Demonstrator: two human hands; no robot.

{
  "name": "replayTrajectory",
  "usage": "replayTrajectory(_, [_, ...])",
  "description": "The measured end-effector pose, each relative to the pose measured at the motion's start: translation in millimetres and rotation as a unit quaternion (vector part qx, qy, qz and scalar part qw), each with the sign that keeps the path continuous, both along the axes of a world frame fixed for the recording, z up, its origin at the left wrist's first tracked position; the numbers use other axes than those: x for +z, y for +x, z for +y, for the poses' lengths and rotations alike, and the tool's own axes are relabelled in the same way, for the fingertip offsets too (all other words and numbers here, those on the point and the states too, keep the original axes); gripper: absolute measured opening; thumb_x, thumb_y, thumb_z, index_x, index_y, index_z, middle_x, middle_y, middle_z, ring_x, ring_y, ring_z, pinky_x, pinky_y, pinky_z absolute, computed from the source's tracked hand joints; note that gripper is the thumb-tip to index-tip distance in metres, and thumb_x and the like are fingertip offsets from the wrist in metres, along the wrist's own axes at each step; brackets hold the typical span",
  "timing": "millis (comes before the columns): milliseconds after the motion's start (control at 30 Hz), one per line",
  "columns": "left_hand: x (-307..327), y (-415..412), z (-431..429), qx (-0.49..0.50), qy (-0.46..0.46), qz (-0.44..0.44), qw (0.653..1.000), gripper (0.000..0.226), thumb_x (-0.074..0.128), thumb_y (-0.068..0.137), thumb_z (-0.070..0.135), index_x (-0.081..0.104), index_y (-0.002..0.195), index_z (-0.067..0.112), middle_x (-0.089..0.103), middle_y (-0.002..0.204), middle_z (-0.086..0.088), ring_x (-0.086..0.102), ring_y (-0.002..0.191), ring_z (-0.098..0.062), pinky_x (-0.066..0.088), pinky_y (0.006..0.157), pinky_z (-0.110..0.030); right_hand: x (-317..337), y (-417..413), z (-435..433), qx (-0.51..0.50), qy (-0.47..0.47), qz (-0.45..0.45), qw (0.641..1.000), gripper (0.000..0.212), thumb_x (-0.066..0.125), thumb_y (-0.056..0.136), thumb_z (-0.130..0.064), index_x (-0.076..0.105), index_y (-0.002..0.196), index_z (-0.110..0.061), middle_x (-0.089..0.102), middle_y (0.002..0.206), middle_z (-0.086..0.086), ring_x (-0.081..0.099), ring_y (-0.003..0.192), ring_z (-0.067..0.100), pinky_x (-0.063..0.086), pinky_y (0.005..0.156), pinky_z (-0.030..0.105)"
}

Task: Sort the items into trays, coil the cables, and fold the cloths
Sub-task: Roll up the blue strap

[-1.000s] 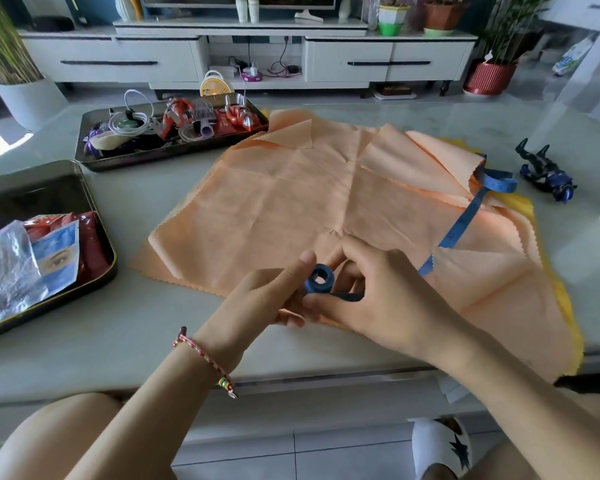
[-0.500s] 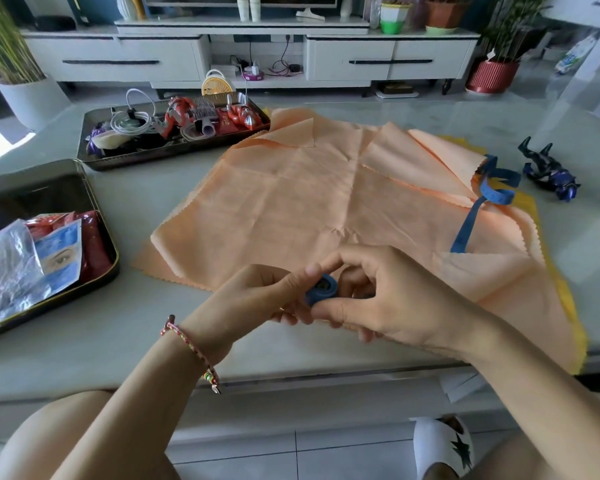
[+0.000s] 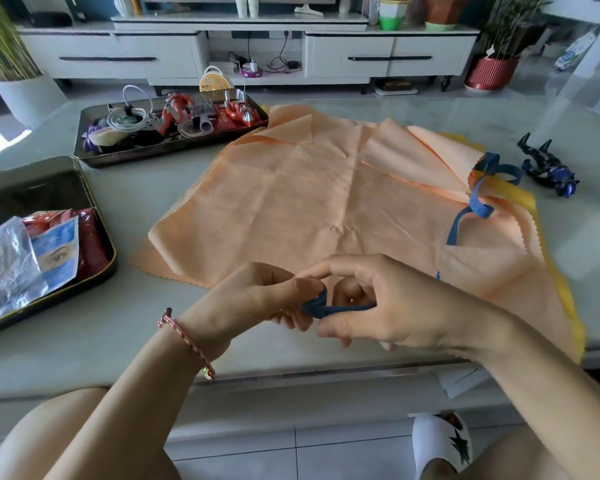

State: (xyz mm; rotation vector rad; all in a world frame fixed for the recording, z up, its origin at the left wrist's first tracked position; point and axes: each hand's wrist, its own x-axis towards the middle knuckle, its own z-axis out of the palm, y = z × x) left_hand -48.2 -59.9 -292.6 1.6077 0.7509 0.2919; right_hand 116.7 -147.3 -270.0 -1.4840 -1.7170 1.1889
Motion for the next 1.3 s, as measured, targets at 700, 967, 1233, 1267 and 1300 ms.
replayTrajectory(700, [3.7,-0.5,0.6,0.014,-0.032,-0.012,0.999,0.038,0.07,0.075,0.043,0.072,0.07,0.005,0.068,0.065,-0.007,0.059,0.061,-0.009,0.048,0.062,-0.018,-3.3,-2.9,2.9,-0.054,0.083,-0.076,0.992,0.031,0.069,0.083,-0.026,0.055,0.111,-0.028,0.057,0.05,-0.008,0.049,0.045,0.005,0.036,0.05,0.011])
replayTrajectory(967, [4.1,-7.8,1.6,0.001,-0.062,-0.008,0.998,0.052,0.065,0.067,0.056,0.071,0.075,0.005,0.07,0.072,-0.012,0.061,0.068,-0.017,0.051,0.066,-0.023,-2.2,-6.2,1.7,-0.078,0.094,-0.07,0.99,0.025,0.074,0.074,-0.038,0.059,0.087,-0.023,0.066,0.066,0.002,0.059,0.055,0.011,0.045,0.051,0.02])
replayTrajectory(1233, [1.8,0.3,-7.1,0.023,0.01,0.0,1.0,0.038,0.067,0.077,0.048,0.072,0.073,0.011,0.067,0.066,-0.001,0.057,0.063,-0.006,0.046,0.068,-0.025,-13.6,-13.8,0.7,-0.141,0.212,-0.268,0.929,0.041,0.063,0.07,-0.056,0.044,0.082,-0.021,0.049,0.06,-0.01,0.046,0.049,0.011,0.03,0.05,0.024])
replayTrajectory(1267, [2.4,0.0,-6.2,0.021,0.01,0.003,1.0,0.032,0.067,0.077,0.044,0.07,0.067,0.013,0.064,0.061,0.002,0.054,0.061,-0.007,0.044,0.067,-0.024,-12.8,-13.3,1.0,-0.134,0.192,-0.24,0.942,0.041,0.066,0.069,-0.056,0.046,0.085,-0.023,0.052,0.059,-0.008,0.047,0.05,0.011,0.032,0.05,0.025])
replayTrajectory(1300, [3.0,-0.7,-4.7,0.019,0.005,0.004,1.0,0.029,0.063,0.076,0.04,0.069,0.063,0.014,0.063,0.059,0.003,0.054,0.061,-0.008,0.044,0.067,-0.025,-11.1,-12.4,1.6,-0.118,0.162,-0.192,0.961,0.041,0.069,0.069,-0.054,0.048,0.09,-0.026,0.056,0.059,-0.005,0.049,0.051,0.011,0.036,0.051,0.027])
